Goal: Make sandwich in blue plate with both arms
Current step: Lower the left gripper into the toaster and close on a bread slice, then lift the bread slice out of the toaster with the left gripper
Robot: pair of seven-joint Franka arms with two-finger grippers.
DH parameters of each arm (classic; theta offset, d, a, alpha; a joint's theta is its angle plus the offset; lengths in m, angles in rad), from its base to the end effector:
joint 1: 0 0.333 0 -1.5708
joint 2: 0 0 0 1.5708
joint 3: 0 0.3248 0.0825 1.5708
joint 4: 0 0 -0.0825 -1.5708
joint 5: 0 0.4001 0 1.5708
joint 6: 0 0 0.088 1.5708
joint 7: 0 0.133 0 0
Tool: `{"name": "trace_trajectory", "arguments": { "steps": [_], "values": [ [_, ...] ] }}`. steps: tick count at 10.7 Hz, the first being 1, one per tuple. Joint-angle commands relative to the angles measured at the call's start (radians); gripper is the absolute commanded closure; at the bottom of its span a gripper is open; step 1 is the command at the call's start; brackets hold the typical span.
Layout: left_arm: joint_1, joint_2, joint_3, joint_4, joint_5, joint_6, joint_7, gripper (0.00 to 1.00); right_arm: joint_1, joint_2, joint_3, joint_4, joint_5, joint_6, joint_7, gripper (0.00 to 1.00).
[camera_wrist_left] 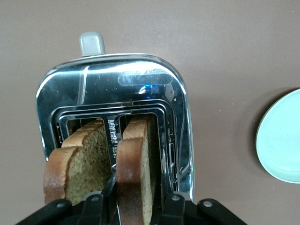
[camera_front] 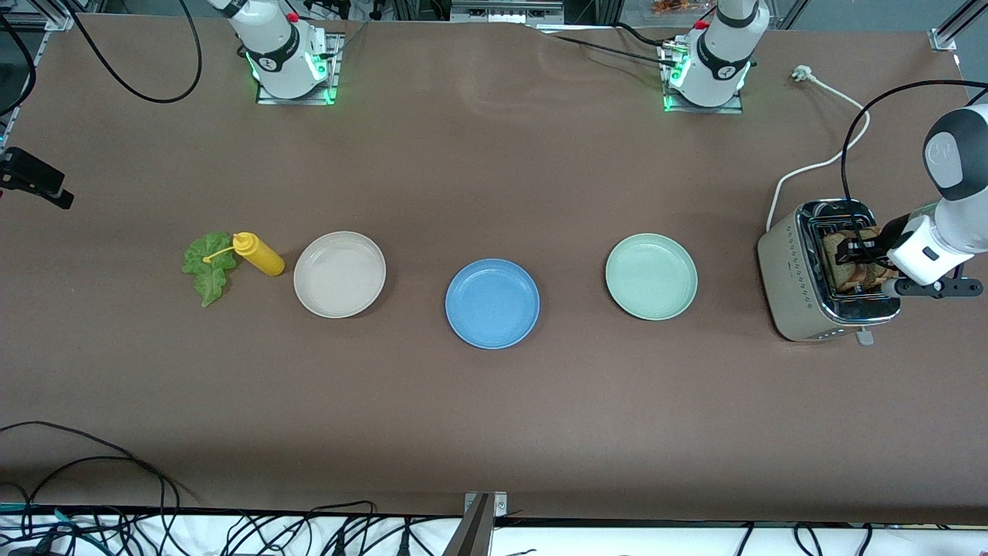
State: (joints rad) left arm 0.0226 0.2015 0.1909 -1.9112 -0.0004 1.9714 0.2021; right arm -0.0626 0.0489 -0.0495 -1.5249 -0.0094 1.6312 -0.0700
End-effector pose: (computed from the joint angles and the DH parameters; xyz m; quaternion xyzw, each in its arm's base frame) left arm 0.5865 0.1239 0.3571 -0.9974 -0.0052 0.0712 0.0043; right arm 0.5903 -0.0670 0.6070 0.9994 -0.0208 0.0281 0.0085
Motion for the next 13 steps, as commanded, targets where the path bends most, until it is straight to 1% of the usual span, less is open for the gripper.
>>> {"name": "trace_trajectory", "arguments": {
  "steps": [1, 3, 6, 8, 11, 13],
  "values": [
    [-0.001, -0.025, 0.001, 0.017, 0.017, -0.003, 0.02, 0.92, -0.003, 0.005, 0.003, 0.014, -0.012, -0.004, 0.012, 0.0],
    [-0.003, -0.051, 0.001, 0.026, 0.013, -0.005, 0.069, 1.0, -0.003, 0.003, 0.003, 0.014, -0.012, -0.004, 0.012, 0.0],
    [-0.009, -0.088, 0.001, 0.067, 0.006, -0.022, 0.079, 1.0, -0.002, 0.005, 0.003, 0.014, -0.012, -0.004, 0.012, 0.0],
    [-0.018, -0.09, -0.008, 0.135, 0.008, -0.063, 0.076, 1.0, -0.002, 0.005, 0.003, 0.014, -0.012, -0.004, 0.012, 0.0],
    [-0.024, -0.09, -0.019, 0.224, 0.008, -0.156, 0.098, 1.0, -0.003, 0.005, 0.003, 0.014, -0.012, -0.004, 0.012, 0.0],
    [-0.035, -0.088, -0.048, 0.253, 0.013, -0.213, 0.135, 1.0, -0.003, 0.005, 0.003, 0.014, -0.012, -0.004, 0.012, 0.0]
  ]
}}
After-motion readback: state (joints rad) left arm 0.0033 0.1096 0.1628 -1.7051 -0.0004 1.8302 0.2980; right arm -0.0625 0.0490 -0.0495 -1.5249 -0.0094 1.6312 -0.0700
